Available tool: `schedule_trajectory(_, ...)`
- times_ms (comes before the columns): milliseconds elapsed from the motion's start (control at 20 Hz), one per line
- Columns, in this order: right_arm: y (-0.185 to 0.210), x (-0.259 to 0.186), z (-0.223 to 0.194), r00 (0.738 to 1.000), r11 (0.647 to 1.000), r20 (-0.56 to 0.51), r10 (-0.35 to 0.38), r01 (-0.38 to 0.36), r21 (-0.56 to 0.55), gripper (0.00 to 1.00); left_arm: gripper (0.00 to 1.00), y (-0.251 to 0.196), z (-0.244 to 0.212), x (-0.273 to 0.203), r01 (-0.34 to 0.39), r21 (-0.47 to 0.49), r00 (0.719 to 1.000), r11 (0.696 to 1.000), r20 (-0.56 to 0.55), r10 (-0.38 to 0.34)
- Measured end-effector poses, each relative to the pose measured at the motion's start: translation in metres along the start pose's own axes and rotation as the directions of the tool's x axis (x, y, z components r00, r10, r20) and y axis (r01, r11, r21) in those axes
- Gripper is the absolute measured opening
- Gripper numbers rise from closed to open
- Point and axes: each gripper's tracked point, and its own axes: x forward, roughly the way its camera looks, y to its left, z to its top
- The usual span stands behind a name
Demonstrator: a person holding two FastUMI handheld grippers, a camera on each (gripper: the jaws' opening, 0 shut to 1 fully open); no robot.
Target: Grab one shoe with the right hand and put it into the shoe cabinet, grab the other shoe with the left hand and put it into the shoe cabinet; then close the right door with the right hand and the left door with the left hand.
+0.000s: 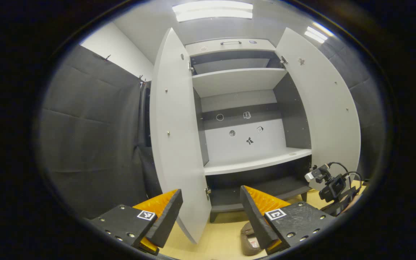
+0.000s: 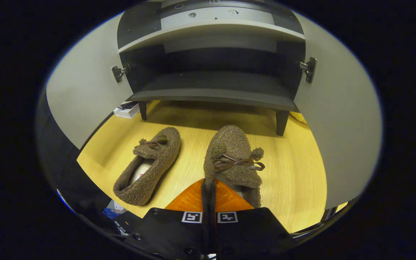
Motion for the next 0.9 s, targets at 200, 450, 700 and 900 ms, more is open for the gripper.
schedule_trajectory(200,-0.003,-0.032,0.037,0.997,1.000,0.078,0.012,-0.012,0.004,0.01,0.93,-0.016,0.005,0.010,0.041,-0.009,0.999,0.999,0.019,-0.041)
schedule_trajectory(450,-0.005,-0.071,0.087,0.982,1.000,0.186,0.020,-0.020,-0.001,0.01,0.94,-0.034,0.010,0.022,0.093,-0.014,0.995,0.996,0.042,-0.092)
schedule_trajectory(700,-0.001,-0.104,0.136,0.960,0.999,0.280,0.025,-0.016,-0.036,0.01,0.99,-0.042,0.013,0.033,0.125,-0.020,0.991,0.992,0.059,-0.123)
schedule_trajectory(900,0.003,-0.120,0.182,0.936,0.998,0.352,0.025,-0.002,-0.065,0.01,0.94,-0.052,0.011,0.041,0.158,-0.020,0.985,0.987,0.068,-0.156)
